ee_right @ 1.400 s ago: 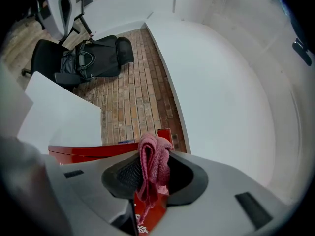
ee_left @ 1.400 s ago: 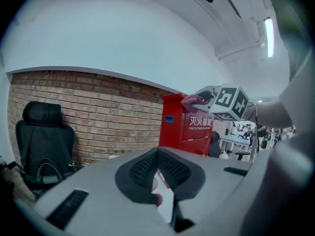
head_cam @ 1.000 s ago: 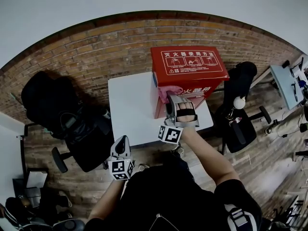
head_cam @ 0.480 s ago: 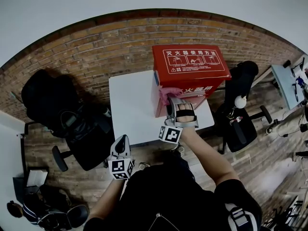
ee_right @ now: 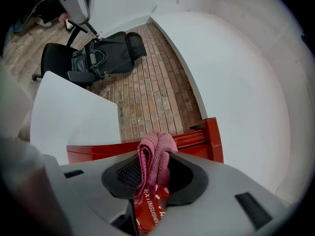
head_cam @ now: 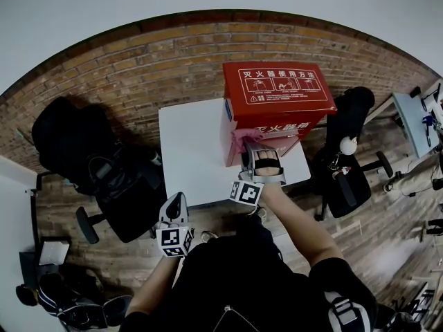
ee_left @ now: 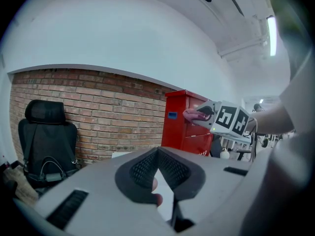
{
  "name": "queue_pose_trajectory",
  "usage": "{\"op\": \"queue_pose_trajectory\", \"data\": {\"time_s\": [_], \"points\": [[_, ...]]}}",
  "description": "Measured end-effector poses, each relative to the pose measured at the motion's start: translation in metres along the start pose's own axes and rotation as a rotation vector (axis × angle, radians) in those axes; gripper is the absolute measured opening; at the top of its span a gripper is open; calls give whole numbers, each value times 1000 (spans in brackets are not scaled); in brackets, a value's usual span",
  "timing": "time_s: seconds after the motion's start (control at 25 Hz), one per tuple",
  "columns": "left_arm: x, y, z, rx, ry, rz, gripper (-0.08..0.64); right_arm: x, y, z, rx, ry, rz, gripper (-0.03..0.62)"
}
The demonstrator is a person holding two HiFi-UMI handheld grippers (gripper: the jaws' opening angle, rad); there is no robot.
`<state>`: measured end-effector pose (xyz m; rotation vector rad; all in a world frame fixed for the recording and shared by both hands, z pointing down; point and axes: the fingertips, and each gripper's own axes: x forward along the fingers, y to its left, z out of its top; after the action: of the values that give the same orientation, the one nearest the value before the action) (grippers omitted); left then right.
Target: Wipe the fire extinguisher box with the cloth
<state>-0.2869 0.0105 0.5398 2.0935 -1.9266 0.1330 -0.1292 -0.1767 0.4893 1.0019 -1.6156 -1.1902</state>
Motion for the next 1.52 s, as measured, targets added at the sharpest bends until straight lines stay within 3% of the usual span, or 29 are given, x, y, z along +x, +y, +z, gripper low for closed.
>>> {"op": "queue_pose_trajectory", "data": {"time_s": [1.52], "points": [[-12,15,-22,-17,43,43,21,15,88,-12,6,42,141,121]]}}
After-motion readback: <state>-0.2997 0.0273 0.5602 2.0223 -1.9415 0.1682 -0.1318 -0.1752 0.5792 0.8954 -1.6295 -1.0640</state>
